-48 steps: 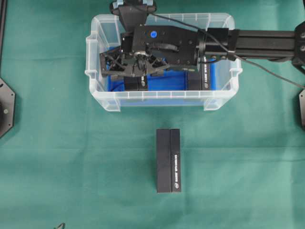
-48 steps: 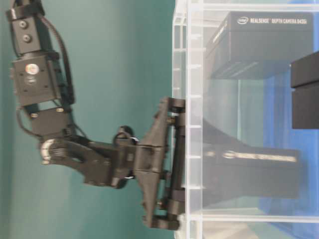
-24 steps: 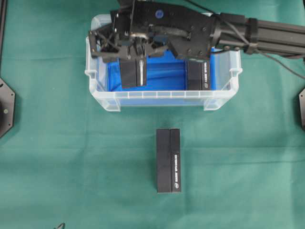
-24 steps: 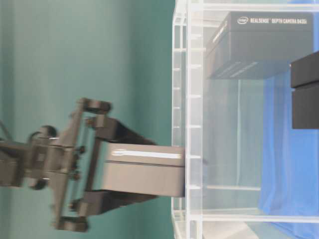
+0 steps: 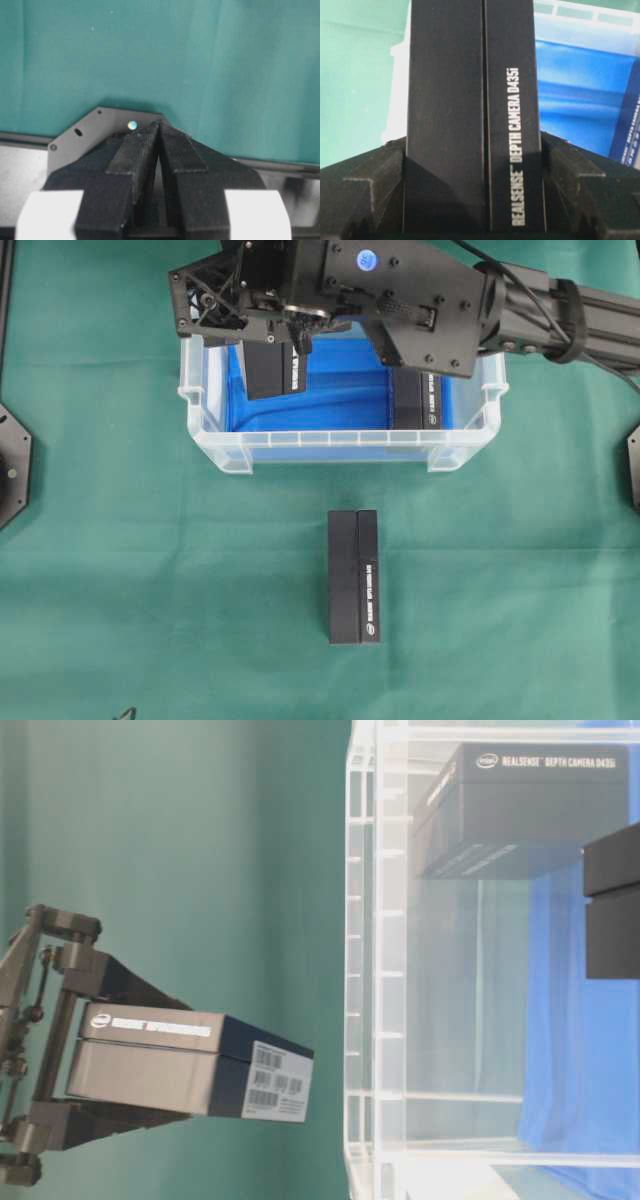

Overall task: Take the box out of the case with the right arm.
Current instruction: 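Lift the left box up out of the case with the right gripper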

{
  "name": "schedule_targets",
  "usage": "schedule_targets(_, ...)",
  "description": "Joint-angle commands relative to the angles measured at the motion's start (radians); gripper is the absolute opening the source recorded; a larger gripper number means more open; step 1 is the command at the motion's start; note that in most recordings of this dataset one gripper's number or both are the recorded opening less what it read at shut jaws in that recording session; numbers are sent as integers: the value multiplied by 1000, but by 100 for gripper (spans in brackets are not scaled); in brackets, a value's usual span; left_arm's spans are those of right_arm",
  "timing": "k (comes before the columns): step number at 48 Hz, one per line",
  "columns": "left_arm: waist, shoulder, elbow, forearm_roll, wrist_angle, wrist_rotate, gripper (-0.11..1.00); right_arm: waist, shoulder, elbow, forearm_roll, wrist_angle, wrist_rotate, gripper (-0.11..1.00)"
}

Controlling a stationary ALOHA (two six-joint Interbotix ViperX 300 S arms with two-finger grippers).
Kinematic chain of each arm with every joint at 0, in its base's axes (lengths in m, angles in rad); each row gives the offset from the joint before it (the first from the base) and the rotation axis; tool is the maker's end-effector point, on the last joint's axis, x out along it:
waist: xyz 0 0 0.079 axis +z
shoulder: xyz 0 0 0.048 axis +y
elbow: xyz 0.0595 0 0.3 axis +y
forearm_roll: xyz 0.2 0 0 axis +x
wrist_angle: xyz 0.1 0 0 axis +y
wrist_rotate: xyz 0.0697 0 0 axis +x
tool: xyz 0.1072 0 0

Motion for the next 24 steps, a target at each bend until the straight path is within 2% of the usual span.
schedule_targets(1,-3,3,-11,3,-3,0,0,3,-67,-32,-17,2,-3,68)
schedule_targets(24,-3,3,-11,3,-3,-3,0,3,-67,-34,-26,3,-3,68)
